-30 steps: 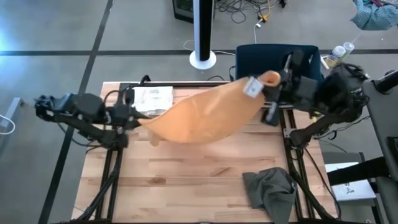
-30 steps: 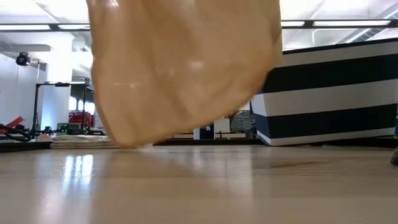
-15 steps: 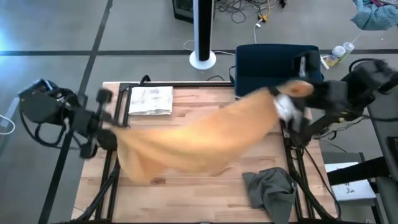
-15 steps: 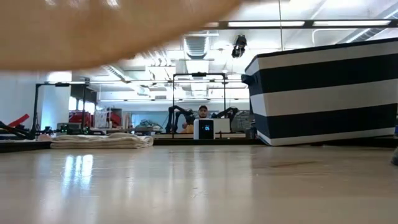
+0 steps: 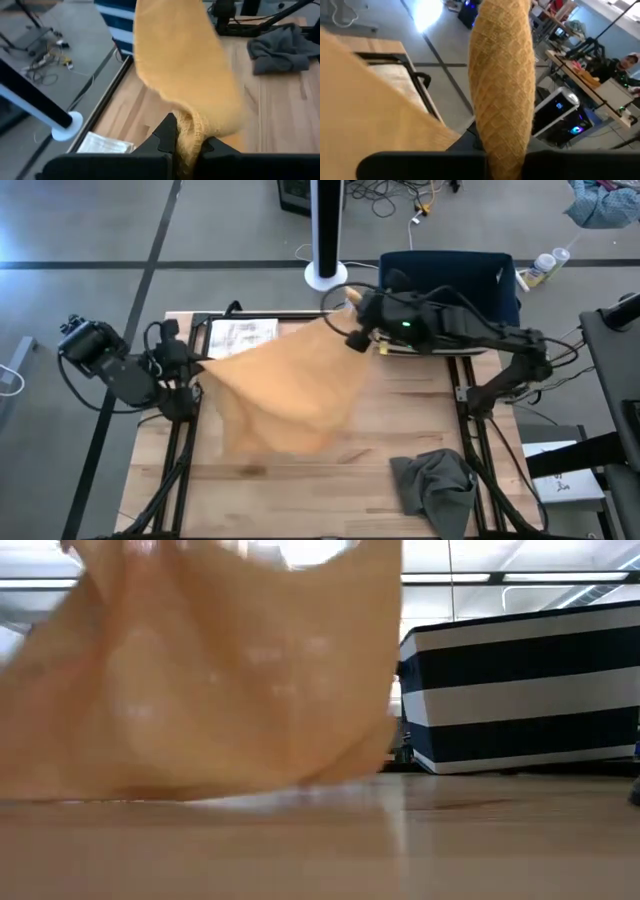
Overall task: Fold towel
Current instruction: Fold the yellow towel
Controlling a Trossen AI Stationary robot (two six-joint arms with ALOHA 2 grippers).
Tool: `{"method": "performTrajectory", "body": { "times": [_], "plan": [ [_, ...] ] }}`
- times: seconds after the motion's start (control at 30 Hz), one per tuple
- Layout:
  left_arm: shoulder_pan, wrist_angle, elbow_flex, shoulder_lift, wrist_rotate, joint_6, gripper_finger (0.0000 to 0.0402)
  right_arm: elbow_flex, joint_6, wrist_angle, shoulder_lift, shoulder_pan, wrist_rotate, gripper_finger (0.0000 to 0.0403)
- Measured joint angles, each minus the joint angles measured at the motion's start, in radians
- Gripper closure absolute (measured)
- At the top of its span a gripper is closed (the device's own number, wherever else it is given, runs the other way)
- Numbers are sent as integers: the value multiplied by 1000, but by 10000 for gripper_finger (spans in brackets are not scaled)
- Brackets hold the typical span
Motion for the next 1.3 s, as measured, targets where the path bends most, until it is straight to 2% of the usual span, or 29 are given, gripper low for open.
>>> {"method": "performTrajectory", "body": {
  "times": [0.13, 0.23, 0.33, 0.47, 0.53, 0.6, 0.67, 0.73, 0.83, 0.9, 1.0, 1.2, 1.3],
  "plan": [
    [-1, 23, 44, -13, 2, -7, 401, 64, -30, 9, 14, 15, -4, 400],
    [-3, 108, 100, -18, 66, 109, 401, 127, -60, 2, -4, 71, -14, 400],
    [-3, 271, 130, -15, 274, 287, 401, 182, -67, -35, -30, 153, -90, 400],
    [-4, 370, 139, 33, 644, 415, 401, 231, -29, -110, -83, 287, -241, 400],
    [-7, 365, 138, 65, 731, 413, 401, 246, 11, -172, -109, 346, -334, 400],
    [-20, 313, 137, 84, 754, 368, 401, 255, 62, -222, -125, 393, -400, 400],
    [-32, 215, 137, 87, 718, 279, 401, 254, 110, -285, -137, 433, -397, 400],
    [-35, 86, 137, 83, 637, 165, 401, 253, 144, -326, -144, 454, -348, 400],
    [-34, -68, 124, 77, 483, 42, 401, 237, 174, -360, -143, 451, -219, 400],
    [-33, -67, 103, 61, 397, 21, 401, 215, 163, -360, -131, 421, -114, 400],
    [-33, -38, 86, 30, 289, 65, 401, 180, 120, -350, -89, 332, -29, 400],
    [-33, -47, 45, -37, -7, 0, 401, 97, 28, -175, 21, 88, -25, 400],
    [-28, -63, 16, -81, -72, -49, 401, 89, -53, -39, 95, -21, -29, 400]
  ]
}}
